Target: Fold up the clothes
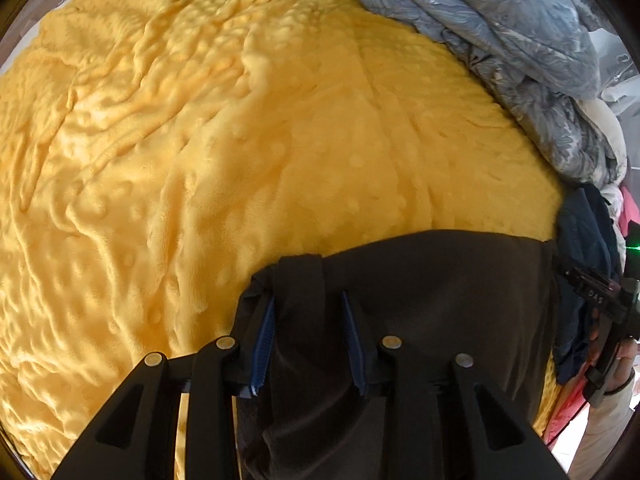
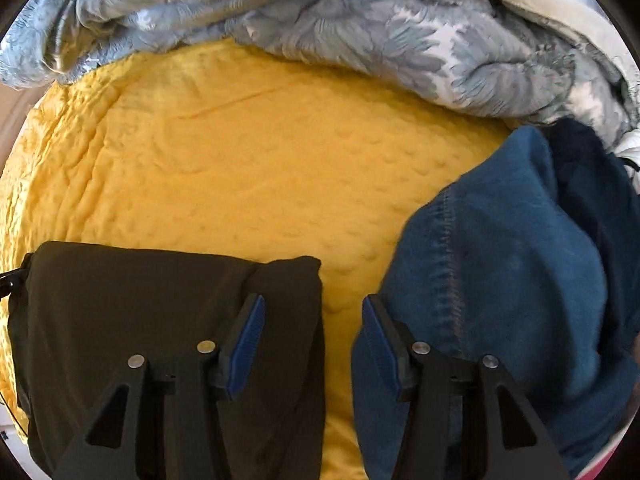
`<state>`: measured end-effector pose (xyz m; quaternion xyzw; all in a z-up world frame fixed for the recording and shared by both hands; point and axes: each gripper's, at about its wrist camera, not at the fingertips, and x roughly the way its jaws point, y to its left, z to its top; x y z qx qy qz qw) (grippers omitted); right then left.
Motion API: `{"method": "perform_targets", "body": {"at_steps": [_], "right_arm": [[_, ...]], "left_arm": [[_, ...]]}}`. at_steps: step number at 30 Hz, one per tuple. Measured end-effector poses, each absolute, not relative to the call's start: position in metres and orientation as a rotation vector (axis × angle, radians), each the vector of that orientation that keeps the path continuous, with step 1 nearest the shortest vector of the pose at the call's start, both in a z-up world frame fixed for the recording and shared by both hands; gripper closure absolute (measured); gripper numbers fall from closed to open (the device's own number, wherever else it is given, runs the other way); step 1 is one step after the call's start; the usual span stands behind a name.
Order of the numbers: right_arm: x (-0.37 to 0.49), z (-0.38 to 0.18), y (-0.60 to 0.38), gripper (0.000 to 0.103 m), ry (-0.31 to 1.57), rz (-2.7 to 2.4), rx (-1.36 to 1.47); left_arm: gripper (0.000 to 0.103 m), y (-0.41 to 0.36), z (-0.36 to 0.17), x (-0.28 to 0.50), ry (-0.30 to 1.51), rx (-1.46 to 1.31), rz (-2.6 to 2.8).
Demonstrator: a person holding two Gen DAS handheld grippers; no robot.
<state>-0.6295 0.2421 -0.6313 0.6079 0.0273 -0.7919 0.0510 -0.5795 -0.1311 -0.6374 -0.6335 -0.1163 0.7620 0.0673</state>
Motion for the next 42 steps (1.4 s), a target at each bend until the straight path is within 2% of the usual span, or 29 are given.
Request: {"method": "perform_targets", "body": {"at_steps": [4,11,14,17,18,23,29,31,32,34,35,36,39,42], "right_arm": [[-0.637,-0.644,0.239,0.050,0.128,-2.408,1.873],[-0.641,-0.653,0.244,0.050,0.077,-2.365,1.885],[-0.643,-0.657,0.249,0.061,0.004,-2.338,1.885],[-0.641,-0.658,0.251,0.084,-0.041,-2.313,1.864],[-0.640,-0.658,0.251,0.087,-0.041,-2.309,1.857],[-0.639,-0.653,0.254,0.091,0.015,-2.370,1.813],[-0.638,-0.648,0.270,0.094,-0.038,-2.424,1.796],[-0.638,-0.648,0.273,0.094,-0.059,-2.393,1.798],[-0.637,-0.648,0.274,0.092,-0.055,-2.385,1.800],[-0.633,-0.645,0.277,0.071,-0.044,-2.377,1.802],[-0.631,-0.643,0.280,0.053,-0.049,-2.368,1.799],[-0.629,-0.641,0.283,0.048,-0.060,-2.357,1.786],[-0.626,-0.635,0.297,0.046,-0.102,-2.340,1.745],[-0.625,-0.637,0.313,0.046,-0.178,-2.321,1.740]], "left_arm": [[0.068,-0.138,-0.643,-0.582,-0.406,-1.912,2.314],[0.071,-0.142,-0.647,-0.585,-0.491,-1.901,2.276],[0.086,-0.145,-0.648,-0.587,-0.546,-1.877,2.256],[0.091,-0.145,-0.646,-0.587,-0.538,-1.858,2.288],[0.092,-0.144,-0.646,-0.586,-0.530,-1.853,2.303],[0.093,-0.148,-0.641,-0.585,-0.548,-1.828,2.342],[0.093,-0.160,-0.641,-0.589,-0.646,-1.788,2.350],[0.087,-0.159,-0.643,-0.587,-0.641,-1.796,2.320],[0.086,-0.158,-0.641,-0.585,-0.632,-1.792,2.308],[0.082,-0.160,-0.632,-0.577,-0.601,-1.752,2.297],[0.081,-0.164,-0.627,-0.573,-0.596,-1.734,2.285],[0.080,-0.167,-0.623,-0.570,-0.592,-1.715,2.272],[0.075,-0.187,-0.617,-0.566,-0.611,-1.694,2.273],[0.075,-0.210,-0.627,-0.572,-0.728,-1.706,2.232]]}}
